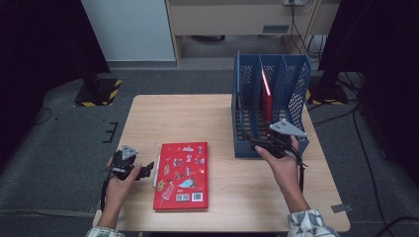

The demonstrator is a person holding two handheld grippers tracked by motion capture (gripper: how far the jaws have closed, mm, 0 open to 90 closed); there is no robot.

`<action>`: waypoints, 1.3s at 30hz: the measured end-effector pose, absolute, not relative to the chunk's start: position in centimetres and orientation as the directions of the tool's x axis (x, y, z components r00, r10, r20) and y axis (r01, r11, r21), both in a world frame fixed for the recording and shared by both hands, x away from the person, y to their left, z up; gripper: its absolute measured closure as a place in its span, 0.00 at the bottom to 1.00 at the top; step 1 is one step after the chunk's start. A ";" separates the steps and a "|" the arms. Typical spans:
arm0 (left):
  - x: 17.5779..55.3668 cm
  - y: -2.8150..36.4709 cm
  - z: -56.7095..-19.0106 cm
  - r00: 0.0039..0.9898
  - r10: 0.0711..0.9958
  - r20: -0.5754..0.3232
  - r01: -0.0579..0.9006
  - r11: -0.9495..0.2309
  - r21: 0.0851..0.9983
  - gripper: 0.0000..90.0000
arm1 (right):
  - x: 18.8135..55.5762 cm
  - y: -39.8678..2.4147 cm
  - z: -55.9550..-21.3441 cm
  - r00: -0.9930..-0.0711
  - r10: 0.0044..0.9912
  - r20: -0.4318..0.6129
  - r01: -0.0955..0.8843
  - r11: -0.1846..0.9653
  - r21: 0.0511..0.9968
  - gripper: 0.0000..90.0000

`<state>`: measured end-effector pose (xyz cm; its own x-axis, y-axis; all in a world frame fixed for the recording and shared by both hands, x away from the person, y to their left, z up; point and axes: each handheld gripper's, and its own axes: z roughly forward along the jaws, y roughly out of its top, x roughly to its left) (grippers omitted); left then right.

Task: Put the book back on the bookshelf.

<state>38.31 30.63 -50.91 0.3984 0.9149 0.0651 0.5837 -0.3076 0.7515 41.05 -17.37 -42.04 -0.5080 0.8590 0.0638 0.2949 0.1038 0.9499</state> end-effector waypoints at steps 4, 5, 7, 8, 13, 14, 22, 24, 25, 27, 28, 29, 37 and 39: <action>38.3 30.4 -50.8 0.413 0.909 0.047 0.585 -0.305 0.751 0.04 | 40.0 -16.3 -42.5 -0.540 0.839 0.069 0.298 0.114 0.948 0.14; 38.2 30.3 -50.8 0.418 0.907 0.046 0.585 -0.308 0.750 0.04 | 39.6 -16.0 -42.6 -0.551 0.832 0.066 0.299 0.123 0.946 0.13; 38.2 30.0 -50.7 0.426 0.904 0.037 0.584 -0.307 0.751 0.04 | 39.0 -15.2 -43.1 -0.574 0.816 0.067 0.308 0.139 0.941 0.11; 38.2 29.9 -50.7 0.432 0.901 0.035 0.583 -0.309 0.751 0.04 | 38.8 -14.8 -43.3 -0.588 0.806 0.068 0.311 0.147 0.939 0.10; 38.0 29.4 -50.6 0.448 0.893 0.033 0.579 -0.318 0.750 0.05 | 37.7 -12.8 -44.6 -0.636 0.768 0.069 0.323 0.185 0.928 0.09; 37.9 29.3 -50.5 0.450 0.893 0.032 0.576 -0.317 0.753 0.05 | 37.5 -12.4 -44.8 -0.645 0.761 0.074 0.328 0.188 0.926 0.09; 37.4 28.8 -50.0 0.463 0.886 0.026 0.558 -0.314 0.768 0.05 | 35.9 -9.9 -46.9 -0.696 0.715 0.068 0.353 0.258 0.900 0.08; 37.1 28.7 -49.9 0.464 0.886 0.023 0.556 -0.311 0.771 0.05 | 35.6 -9.2 -47.2 -0.707 0.704 0.067 0.352 0.269 0.897 0.07; 36.9 28.6 -49.8 0.463 0.886 0.020 0.554 -0.307 0.773 0.05 | 35.5 -8.8 -47.4 -0.713 0.698 0.062 0.350 0.277 0.895 0.07; 36.5 28.4 -49.7 0.465 0.885 0.015 0.551 -0.302 0.778 0.05 | 35.4 -7.9 -47.8 -0.726 0.685 0.060 0.352 0.295 0.889 0.09; 36.3 28.3 -49.7 0.469 0.883 0.011 0.552 -0.303 0.777 0.06 | 35.2 -7.5 -48.0 -0.733 0.678 0.055 0.351 0.308 0.884 0.12; 36.1 28.1 -49.6 0.477 0.879 0.011 0.551 -0.309 0.775 0.07 | 35.1 -7.0 -48.2 -0.738 0.674 0.046 0.345 0.317 0.883 0.15; 35.2 27.4 -49.5 0.516 0.856 -0.002 0.540 -0.324 0.777 0.16 | 34.5 -4.8 -49.6 -0.786 0.616 0.053 0.360 0.387 0.849 0.20; 35.4 27.1 -49.7 0.527 0.850 -0.008 0.543 -0.330 0.772 0.16 | 34.4 -4.5 -49.9 -0.791 0.608 0.062 0.370 0.396 0.840 0.20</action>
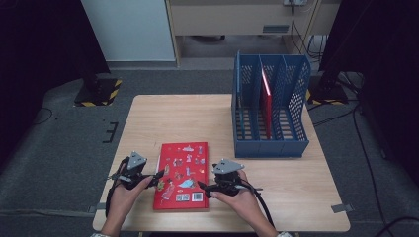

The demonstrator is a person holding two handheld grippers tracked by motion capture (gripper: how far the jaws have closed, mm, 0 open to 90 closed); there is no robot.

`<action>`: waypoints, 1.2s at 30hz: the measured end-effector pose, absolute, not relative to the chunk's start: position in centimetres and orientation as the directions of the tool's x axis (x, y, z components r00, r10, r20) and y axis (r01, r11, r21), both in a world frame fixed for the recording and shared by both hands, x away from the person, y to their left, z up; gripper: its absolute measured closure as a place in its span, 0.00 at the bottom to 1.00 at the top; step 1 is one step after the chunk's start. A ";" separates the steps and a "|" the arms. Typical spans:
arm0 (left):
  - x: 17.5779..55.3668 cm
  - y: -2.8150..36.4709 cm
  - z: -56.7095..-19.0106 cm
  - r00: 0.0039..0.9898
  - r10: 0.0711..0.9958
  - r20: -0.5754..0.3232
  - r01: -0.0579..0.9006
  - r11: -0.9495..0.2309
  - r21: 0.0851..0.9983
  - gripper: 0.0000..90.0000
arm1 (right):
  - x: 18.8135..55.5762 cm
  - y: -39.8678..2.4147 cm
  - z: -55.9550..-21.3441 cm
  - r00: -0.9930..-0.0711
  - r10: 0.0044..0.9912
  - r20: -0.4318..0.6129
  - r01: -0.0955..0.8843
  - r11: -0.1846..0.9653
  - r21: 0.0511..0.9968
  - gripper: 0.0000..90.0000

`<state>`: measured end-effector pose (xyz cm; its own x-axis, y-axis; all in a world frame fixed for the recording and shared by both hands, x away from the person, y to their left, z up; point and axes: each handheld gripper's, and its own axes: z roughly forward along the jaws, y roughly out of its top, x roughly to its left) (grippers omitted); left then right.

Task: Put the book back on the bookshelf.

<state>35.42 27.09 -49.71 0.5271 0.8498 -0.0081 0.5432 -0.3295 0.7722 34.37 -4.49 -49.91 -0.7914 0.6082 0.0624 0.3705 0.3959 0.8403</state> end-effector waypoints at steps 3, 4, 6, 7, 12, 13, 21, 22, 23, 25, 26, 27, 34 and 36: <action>35.7 26.6 -49.9 0.546 0.838 -0.001 0.541 -0.352 0.763 0.19 | 34.2 -4.1 -50.3 -0.796 0.602 0.061 0.372 0.408 0.834 0.20; 35.7 26.5 -49.9 0.550 0.835 -0.001 0.541 -0.356 0.762 0.20 | 34.2 -4.1 -50.3 -0.797 0.601 0.061 0.373 0.411 0.832 0.21; 35.7 26.2 -50.0 0.562 0.827 -0.001 0.540 -0.366 0.758 0.22 | 34.1 -4.0 -50.5 -0.799 0.599 0.063 0.376 0.414 0.829 0.21; 35.7 26.0 -50.1 0.569 0.823 0.000 0.541 -0.374 0.753 0.23 | 34.1 -3.9 -50.6 -0.800 0.597 0.065 0.378 0.416 0.827 0.21; 36.2 25.3 -50.6 0.583 0.812 0.005 0.550 -0.400 0.733 0.23 | 34.0 -3.6 -51.1 -0.807 0.584 0.083 0.391 0.425 0.816 0.19; 36.3 25.2 -50.7 0.587 0.810 0.002 0.552 -0.402 0.730 0.23 | 33.9 -3.5 -51.1 -0.812 0.577 0.085 0.391 0.431 0.813 0.19; 36.3 24.9 -51.1 0.599 0.800 -0.035 0.573 -0.397 0.717 0.23 | 33.7 -2.9 -51.7 -0.819 0.566 0.095 0.407 0.454 0.793 0.15; 36.4 25.0 -51.2 0.595 0.802 -0.047 0.578 -0.388 0.718 0.23 | 33.7 -2.9 -51.8 -0.818 0.568 0.096 0.409 0.455 0.791 0.15; 36.4 25.0 -51.2 0.594 0.803 -0.051 0.581 -0.384 0.718 0.22 | 33.7 -2.9 -51.9 -0.818 0.567 0.097 0.411 0.458 0.788 0.14; 36.5 25.0 -51.2 0.592 0.805 -0.049 0.580 -0.383 0.718 0.20 | 33.7 -2.9 -52.0 -0.819 0.567 0.092 0.410 0.463 0.786 0.14; 36.5 25.0 -51.3 0.591 0.805 -0.045 0.579 -0.385 0.719 0.19 | 33.7 -2.9 -52.1 -0.817 0.568 0.098 0.416 0.462 0.783 0.14; 36.5 25.0 -51.3 0.593 0.804 -0.048 0.580 -0.385 0.718 0.19 | 33.7 -2.9 -52.2 -0.817 0.567 0.105 0.423 0.464 0.778 0.14; 36.4 25.1 -51.5 0.594 0.800 -0.087 0.593 -0.362 0.719 0.20 | 33.7 -3.0 -52.7 -0.802 0.576 0.159 0.461 0.428 0.777 0.13; 36.5 25.2 -51.6 0.587 0.803 -0.107 0.604 -0.346 0.718 0.19 | 33.8 -3.1 -52.9 -0.797 0.576 0.184 0.478 0.415 0.774 0.13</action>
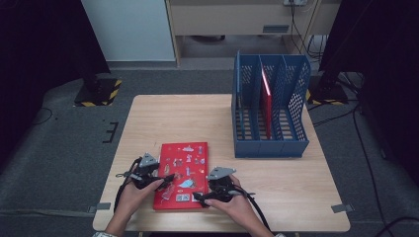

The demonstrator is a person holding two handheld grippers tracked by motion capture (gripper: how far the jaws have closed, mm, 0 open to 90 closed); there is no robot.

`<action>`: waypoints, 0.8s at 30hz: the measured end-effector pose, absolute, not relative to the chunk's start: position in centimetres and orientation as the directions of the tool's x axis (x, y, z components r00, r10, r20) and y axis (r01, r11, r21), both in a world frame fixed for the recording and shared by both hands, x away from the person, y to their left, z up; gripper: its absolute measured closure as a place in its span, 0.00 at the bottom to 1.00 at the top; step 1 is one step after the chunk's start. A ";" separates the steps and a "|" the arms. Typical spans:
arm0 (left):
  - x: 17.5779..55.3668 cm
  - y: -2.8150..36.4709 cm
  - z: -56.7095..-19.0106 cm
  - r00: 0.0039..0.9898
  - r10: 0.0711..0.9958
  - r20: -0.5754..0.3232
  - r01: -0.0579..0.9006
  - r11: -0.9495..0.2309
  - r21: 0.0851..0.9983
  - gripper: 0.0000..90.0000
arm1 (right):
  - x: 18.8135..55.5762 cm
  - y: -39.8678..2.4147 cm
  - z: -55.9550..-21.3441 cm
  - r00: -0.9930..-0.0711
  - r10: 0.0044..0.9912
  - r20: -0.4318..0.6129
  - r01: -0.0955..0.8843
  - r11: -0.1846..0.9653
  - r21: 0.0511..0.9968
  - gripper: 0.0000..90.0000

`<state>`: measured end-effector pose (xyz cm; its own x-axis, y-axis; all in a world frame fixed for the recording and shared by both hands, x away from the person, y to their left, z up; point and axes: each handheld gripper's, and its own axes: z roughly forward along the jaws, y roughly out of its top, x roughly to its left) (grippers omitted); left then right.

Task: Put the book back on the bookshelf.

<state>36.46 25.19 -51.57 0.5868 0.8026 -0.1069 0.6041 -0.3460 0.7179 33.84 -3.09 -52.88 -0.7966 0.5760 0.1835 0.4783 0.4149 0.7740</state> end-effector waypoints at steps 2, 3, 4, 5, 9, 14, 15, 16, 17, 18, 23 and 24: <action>36.4 25.2 -51.6 0.585 0.803 -0.111 0.606 -0.342 0.718 0.19 | 34.0 -3.2 -53.0 -0.790 0.576 0.209 0.497 0.404 0.768 0.12; 36.4 25.2 -51.6 0.584 0.804 -0.113 0.607 -0.340 0.718 0.19 | 34.0 -3.2 -53.1 -0.787 0.575 0.224 0.509 0.399 0.763 0.11; 36.4 25.2 -51.6 0.583 0.804 -0.114 0.608 -0.339 0.718 0.19 | 34.0 -3.1 -53.2 -0.783 0.576 0.236 0.519 0.395 0.758 0.09; 36.4 25.3 -51.6 0.585 0.803 -0.112 0.607 -0.342 0.717 0.19 | 34.1 -3.1 -53.2 -0.783 0.573 0.240 0.522 0.398 0.754 0.08; 36.4 25.3 -51.6 0.584 0.804 -0.117 0.609 -0.338 0.717 0.19 | 34.2 -3.0 -53.4 -0.779 0.570 0.260 0.539 0.398 0.742 0.05; 36.4 25.3 -51.7 0.580 0.804 -0.127 0.613 -0.328 0.719 0.19 | 34.5 -2.9 -53.6 -0.773 0.565 0.288 0.559 0.394 0.730 0.04; 36.4 25.3 -51.7 0.580 0.804 -0.129 0.614 -0.328 0.718 0.19 | 34.5 -2.9 -53.6 -0.776 0.561 0.288 0.558 0.397 0.729 0.03; 36.4 25.3 -51.7 0.580 0.804 -0.131 0.615 -0.327 0.718 0.19 | 34.5 -2.9 -53.5 -0.774 0.563 0.289 0.561 0.397 0.726 0.03; 36.4 25.3 -51.7 0.579 0.804 -0.132 0.616 -0.326 0.717 0.19 | 34.5 -2.9 -53.5 -0.775 0.563 0.288 0.560 0.399 0.726 0.03; 36.3 25.3 -51.7 0.579 0.805 -0.133 0.616 -0.325 0.717 0.19 | 34.5 -2.9 -53.6 -0.776 0.561 0.287 0.558 0.400 0.727 0.03; 36.3 25.3 -51.8 0.576 0.805 -0.141 0.621 -0.319 0.716 0.20 | 34.5 -2.6 -53.5 -0.782 0.555 0.283 0.554 0.411 0.724 0.01; 36.3 25.3 -51.8 0.575 0.805 -0.144 0.622 -0.317 0.716 0.20 | 34.5 -2.5 -53.5 -0.781 0.556 0.283 0.556 0.414 0.721 0.00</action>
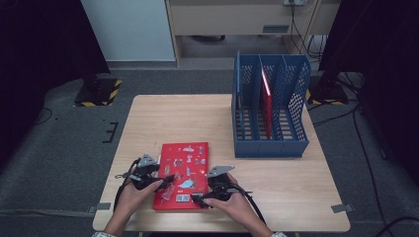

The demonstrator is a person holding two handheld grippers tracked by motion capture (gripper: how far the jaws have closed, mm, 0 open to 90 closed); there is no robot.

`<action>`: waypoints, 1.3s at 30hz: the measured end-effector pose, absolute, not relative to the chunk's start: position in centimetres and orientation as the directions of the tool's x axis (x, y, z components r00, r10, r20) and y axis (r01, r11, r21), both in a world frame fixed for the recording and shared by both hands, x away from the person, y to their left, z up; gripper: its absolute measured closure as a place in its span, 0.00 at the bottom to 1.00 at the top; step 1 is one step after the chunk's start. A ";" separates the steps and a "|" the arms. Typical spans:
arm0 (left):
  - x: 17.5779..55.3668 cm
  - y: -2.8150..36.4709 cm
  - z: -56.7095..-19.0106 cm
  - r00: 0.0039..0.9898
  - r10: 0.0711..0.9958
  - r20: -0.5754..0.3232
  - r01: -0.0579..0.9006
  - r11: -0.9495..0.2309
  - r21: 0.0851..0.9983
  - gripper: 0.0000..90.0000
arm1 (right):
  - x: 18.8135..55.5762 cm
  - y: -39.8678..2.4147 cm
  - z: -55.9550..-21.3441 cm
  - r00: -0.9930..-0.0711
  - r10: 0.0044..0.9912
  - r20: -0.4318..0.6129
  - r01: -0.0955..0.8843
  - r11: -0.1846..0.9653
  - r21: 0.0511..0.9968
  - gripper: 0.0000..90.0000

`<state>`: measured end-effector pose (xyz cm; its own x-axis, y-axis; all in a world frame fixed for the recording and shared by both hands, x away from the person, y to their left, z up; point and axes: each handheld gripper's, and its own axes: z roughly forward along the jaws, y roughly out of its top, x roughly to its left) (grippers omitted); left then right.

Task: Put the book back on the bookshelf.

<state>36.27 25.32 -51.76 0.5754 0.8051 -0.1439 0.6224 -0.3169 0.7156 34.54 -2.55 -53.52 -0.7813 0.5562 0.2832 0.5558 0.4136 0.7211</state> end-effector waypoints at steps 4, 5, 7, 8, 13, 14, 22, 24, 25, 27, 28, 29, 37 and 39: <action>36.3 25.3 -51.8 0.576 0.804 -0.147 0.624 -0.316 0.714 0.20 | 34.7 -2.5 -53.5 -0.783 0.554 0.284 0.555 0.414 0.722 0.00; 36.3 25.3 -51.7 0.576 0.804 -0.146 0.624 -0.317 0.714 0.20 | 34.7 -2.5 -53.5 -0.785 0.552 0.282 0.553 0.418 0.721 0.00; 36.3 25.3 -51.7 0.575 0.805 -0.147 0.625 -0.317 0.714 0.20 | 34.8 -2.4 -53.4 -0.785 0.553 0.281 0.554 0.423 0.717 0.01; 36.3 25.3 -51.7 0.577 0.804 -0.146 0.624 -0.318 0.713 0.20 | 34.8 -2.4 -53.4 -0.785 0.554 0.279 0.556 0.428 0.713 0.01; 36.2 25.4 -51.7 0.585 0.797 -0.150 0.623 -0.323 0.712 0.20 | 35.0 -2.5 -53.2 -0.779 0.556 0.292 0.570 0.431 0.700 0.03; 36.2 25.5 -51.7 0.587 0.795 -0.153 0.624 -0.323 0.712 0.20 | 35.0 -2.6 -53.1 -0.778 0.556 0.293 0.570 0.427 0.702 0.04; 36.2 25.5 -51.7 0.599 0.787 -0.148 0.617 -0.336 0.711 0.20 | 35.4 -2.7 -53.2 -0.777 0.550 0.306 0.576 0.426 0.698 0.05; 36.2 25.5 -51.7 0.599 0.787 -0.148 0.617 -0.336 0.712 0.20 | 35.4 -2.8 -53.2 -0.778 0.548 0.309 0.576 0.424 0.699 0.05; 36.2 25.5 -51.7 0.599 0.787 -0.148 0.617 -0.335 0.712 0.20 | 35.5 -2.8 -53.2 -0.778 0.544 0.314 0.577 0.422 0.700 0.05; 36.2 25.5 -51.7 0.600 0.787 -0.147 0.617 -0.337 0.712 0.20 | 35.5 -3.0 -53.2 -0.765 0.551 0.333 0.593 0.402 0.698 0.07; 36.2 25.5 -51.7 0.600 0.787 -0.147 0.617 -0.337 0.712 0.19 | 35.5 -3.0 -53.3 -0.761 0.554 0.337 0.596 0.394 0.699 0.06; 36.2 25.5 -51.7 0.599 0.787 -0.148 0.617 -0.336 0.712 0.19 | 35.6 -3.0 -53.3 -0.756 0.554 0.348 0.603 0.385 0.699 0.06; 36.3 25.7 -51.7 0.605 0.780 -0.157 0.618 -0.336 0.711 0.20 | 36.1 -3.6 -53.3 -0.745 0.544 0.387 0.623 0.358 0.695 0.18; 36.3 25.7 -51.7 0.604 0.781 -0.158 0.619 -0.335 0.711 0.20 | 36.2 -3.5 -53.2 -0.743 0.542 0.392 0.627 0.360 0.691 0.18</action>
<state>36.27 25.71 -51.69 0.6044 0.7808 -0.1584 0.6188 -0.3349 0.7106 36.20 -3.45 -53.21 -0.7431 0.5424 0.3921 0.6272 0.3598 0.6908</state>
